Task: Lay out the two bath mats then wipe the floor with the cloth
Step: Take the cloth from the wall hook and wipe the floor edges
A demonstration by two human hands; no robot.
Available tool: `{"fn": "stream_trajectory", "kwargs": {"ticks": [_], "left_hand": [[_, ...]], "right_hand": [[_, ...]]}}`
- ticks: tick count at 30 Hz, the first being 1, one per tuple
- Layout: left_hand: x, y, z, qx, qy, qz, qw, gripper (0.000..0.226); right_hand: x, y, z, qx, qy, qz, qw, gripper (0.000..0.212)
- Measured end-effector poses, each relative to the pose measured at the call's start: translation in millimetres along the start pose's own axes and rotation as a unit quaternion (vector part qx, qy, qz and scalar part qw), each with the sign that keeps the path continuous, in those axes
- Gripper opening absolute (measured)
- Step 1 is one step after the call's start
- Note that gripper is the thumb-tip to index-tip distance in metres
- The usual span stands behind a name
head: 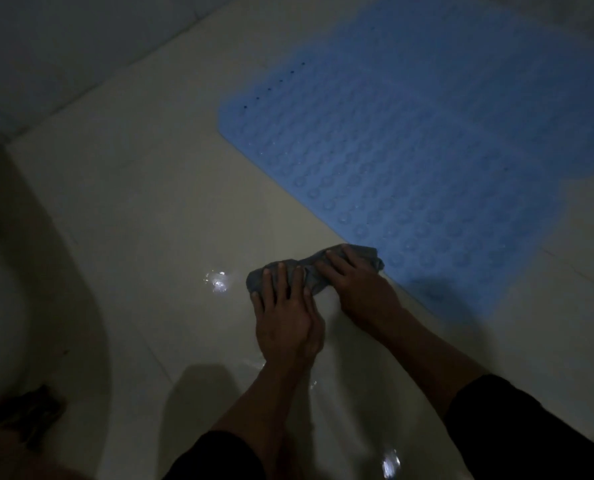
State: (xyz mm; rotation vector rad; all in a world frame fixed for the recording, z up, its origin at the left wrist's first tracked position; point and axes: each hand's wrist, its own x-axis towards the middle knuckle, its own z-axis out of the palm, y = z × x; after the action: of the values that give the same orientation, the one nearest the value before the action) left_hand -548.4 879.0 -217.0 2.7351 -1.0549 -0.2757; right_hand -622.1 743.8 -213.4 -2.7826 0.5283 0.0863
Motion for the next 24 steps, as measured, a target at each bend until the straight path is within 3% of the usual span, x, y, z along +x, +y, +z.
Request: {"fn": "stream_trajectory", "kwargs": {"ticks": [9,12,16,18,24], "left_hand": [[81.7,-29.2,-7.6,-0.036,0.001,-0.055,0.998,0.049],[98.4,-36.5,-20.2,-0.067,-0.003,-0.075,0.995,0.051],[114.0,-44.6,-39.4,-0.121,-0.096,-0.086,0.984,0.070],[122.1,-49.4,-48.3,-0.128,-0.137,-0.093,0.978,0.060],[155.4,-75.2,-62.8,-0.104,-0.171,-0.095,0.975,0.059]], "right_hand": [[86.3,-16.3,-21.5,0.036,-0.012,0.027,0.999,0.067],[104.0,-26.0,-31.5,-0.015,-0.046,0.039,0.998,0.074],[113.3,-44.4,-34.2,-0.023,-0.067,0.112,0.991,0.067],[122.2,-48.4,-33.5,0.007,-0.070,0.128,0.989,0.065],[166.6,-50.2,-36.5,0.009,-0.064,0.081,0.995,0.057]]}}
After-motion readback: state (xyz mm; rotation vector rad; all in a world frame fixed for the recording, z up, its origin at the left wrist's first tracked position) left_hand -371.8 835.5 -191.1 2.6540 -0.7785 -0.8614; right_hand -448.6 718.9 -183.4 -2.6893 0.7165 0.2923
